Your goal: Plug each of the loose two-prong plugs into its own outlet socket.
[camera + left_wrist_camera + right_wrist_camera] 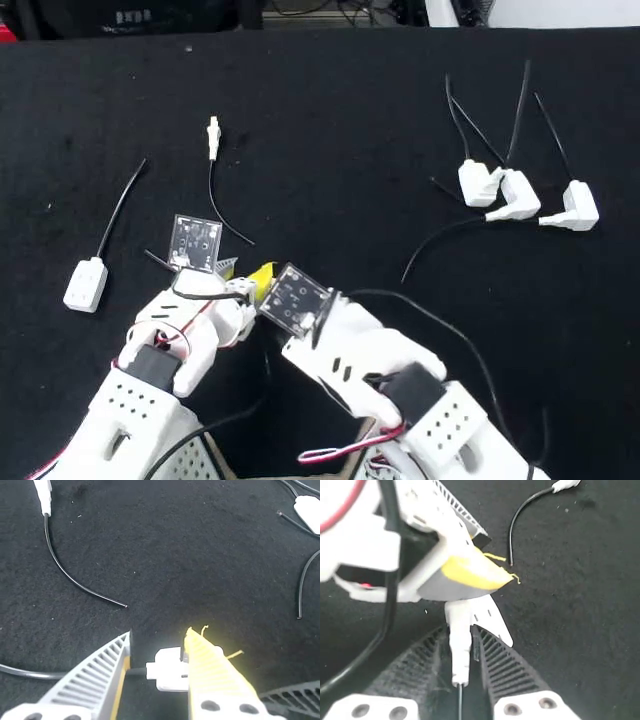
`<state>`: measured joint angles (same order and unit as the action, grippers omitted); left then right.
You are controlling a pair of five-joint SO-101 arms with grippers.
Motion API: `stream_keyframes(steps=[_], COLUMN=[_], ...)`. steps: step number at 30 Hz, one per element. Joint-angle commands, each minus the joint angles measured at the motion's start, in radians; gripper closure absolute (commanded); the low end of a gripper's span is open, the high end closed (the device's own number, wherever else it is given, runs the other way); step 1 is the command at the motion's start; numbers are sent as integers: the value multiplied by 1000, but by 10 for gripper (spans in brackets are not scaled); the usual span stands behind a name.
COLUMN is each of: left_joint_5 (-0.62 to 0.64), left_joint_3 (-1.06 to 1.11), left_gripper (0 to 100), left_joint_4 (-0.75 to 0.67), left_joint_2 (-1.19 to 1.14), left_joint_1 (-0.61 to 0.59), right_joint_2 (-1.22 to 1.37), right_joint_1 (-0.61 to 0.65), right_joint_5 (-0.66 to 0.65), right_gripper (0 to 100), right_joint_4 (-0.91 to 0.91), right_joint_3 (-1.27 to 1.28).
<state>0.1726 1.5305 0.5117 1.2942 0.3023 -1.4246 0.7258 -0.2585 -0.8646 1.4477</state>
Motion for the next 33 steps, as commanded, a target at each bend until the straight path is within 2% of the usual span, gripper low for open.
stream_keyframes(steps=[1, 12, 19, 23, 33], left_joint_5=[-11, -11, -11, -11, -6], left_joint_3=[-8, -7, -7, -7, -5], left_gripper=[819, 819, 819, 819, 819], left_joint_4=[-11, -11, -11, -11, -12], left_joint_2=[-3, -3, -3, -3, -11], left_joint_1=[10, 10, 10, 10, 12], right_joint_2=[-90, -124, -124, -124, -124], right_joint_1=[3, 3, 3, 3, 2], right_joint_5=[2, 133, 137, 198, 204], right_gripper=[988, 988, 988, 988, 988], right_joint_4=[17, 164, 169, 170, 170], right_joint_3=[30, 114, 110, 108, 108])
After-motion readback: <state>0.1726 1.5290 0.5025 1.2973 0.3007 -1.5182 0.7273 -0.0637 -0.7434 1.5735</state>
